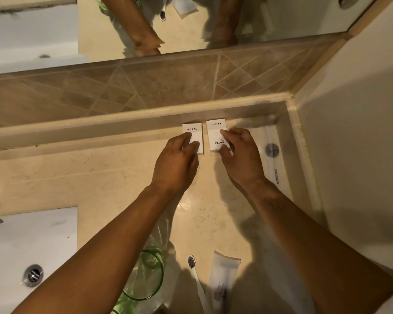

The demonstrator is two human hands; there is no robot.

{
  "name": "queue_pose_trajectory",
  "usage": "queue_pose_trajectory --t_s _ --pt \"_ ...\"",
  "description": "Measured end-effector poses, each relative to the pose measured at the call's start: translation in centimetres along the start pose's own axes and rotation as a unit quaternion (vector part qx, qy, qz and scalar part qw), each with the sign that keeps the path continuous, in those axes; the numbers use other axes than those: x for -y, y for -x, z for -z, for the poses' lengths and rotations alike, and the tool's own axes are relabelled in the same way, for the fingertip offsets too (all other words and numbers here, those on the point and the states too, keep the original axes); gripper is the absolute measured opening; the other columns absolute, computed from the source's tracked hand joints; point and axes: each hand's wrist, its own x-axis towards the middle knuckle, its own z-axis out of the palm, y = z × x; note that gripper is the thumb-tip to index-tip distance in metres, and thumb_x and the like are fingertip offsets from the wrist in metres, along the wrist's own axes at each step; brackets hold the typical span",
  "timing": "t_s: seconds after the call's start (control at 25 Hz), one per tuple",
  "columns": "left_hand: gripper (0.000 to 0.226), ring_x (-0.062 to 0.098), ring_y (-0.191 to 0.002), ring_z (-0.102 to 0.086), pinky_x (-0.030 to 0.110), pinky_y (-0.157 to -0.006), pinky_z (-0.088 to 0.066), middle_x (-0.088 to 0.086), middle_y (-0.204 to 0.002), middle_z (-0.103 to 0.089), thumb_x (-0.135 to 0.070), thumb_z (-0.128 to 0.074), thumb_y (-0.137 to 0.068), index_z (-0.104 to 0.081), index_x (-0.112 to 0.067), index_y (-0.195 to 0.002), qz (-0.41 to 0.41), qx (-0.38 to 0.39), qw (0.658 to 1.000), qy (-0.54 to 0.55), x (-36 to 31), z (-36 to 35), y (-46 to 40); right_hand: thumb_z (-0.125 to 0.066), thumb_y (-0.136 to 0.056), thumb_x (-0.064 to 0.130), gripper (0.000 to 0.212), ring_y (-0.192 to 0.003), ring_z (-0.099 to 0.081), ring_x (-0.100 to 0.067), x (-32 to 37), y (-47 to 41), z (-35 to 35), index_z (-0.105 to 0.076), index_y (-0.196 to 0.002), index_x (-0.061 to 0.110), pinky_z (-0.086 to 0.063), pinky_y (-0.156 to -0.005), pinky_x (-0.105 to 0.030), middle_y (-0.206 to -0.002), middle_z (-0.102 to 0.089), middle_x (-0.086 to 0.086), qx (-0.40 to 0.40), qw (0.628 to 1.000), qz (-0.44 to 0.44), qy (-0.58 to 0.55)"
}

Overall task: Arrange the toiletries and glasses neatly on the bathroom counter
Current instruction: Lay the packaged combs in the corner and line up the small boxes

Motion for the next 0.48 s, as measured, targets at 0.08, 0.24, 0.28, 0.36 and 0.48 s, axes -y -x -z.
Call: queue_pose_trajectory --t_s 0.08,0.24,0.28,0.36,0.48 --pt "0.032 0.036 -0.129 -0.053 0.044 -0.097 -0.054 0.015 -0.143 -0.055 -0.011 -0.066 -0.090 -0.067 -0.011 -0.122 0.009 -0.001 1.000 0.014 -0.11 -0.09 -0.34 -0.061 -0.100 0.022 0.041 -0.131 -0.052 -0.019 -0.07 -0.20 -0.18 -0.058 -0.140 0.016 -0.040 -0.110 -0.022 -0.146 -0.050 -0.005 0.000 1.000 0.008 0.012" --pt "0.031 0.034 -0.130 -0.052 0.043 -0.099 -0.053 0.013 -0.144 -0.055 -0.010 -0.065 -0.090 -0.069 -0.013 -0.121 0.019 0.000 0.999 0.026 -0.27 -0.24 -0.72 -0.062 -0.099 0.022 0.043 -0.132 -0.052 -0.021 0.08 -0.73 -0.46 -0.057 -0.141 0.015 -0.041 -0.115 -0.033 -0.146 -0.051 -0.004 0.007 0.999 0.004 0.042" --pt "0.032 0.033 -0.131 -0.052 0.042 -0.100 -0.052 0.012 -0.144 -0.055 -0.011 -0.065 -0.090 -0.069 -0.013 -0.122 0.022 -0.001 0.999 0.029 -0.24 -0.29 -0.71 -0.062 -0.099 0.022 0.043 -0.133 -0.052 -0.021 0.14 -0.85 -0.51 -0.057 -0.142 0.016 -0.041 -0.115 -0.036 -0.147 -0.051 -0.004 0.009 0.999 -0.002 0.045" --pt "0.031 0.033 -0.132 -0.052 0.043 -0.102 -0.051 0.013 -0.145 -0.055 -0.011 -0.064 -0.092 -0.070 -0.012 -0.122 0.026 -0.001 0.999 0.034 -0.26 -0.40 -0.67 -0.061 -0.100 0.022 0.043 -0.134 -0.050 -0.023 0.27 -0.96 -0.56 -0.056 -0.142 0.016 -0.041 -0.116 -0.041 -0.148 -0.051 -0.004 0.010 0.999 -0.009 0.051" --pt "0.028 0.033 -0.130 -0.053 0.043 -0.102 -0.050 0.012 -0.143 -0.056 -0.011 -0.065 -0.093 -0.071 -0.012 -0.120 0.029 -0.002 0.998 0.047 -0.64 -0.53 -1.00 -0.060 -0.100 0.020 0.043 -0.135 -0.049 -0.023 0.37 -0.92 -0.54 -0.056 -0.143 0.016 -0.043 -0.114 -0.044 -0.148 -0.051 -0.004 0.011 0.999 -0.007 0.043"
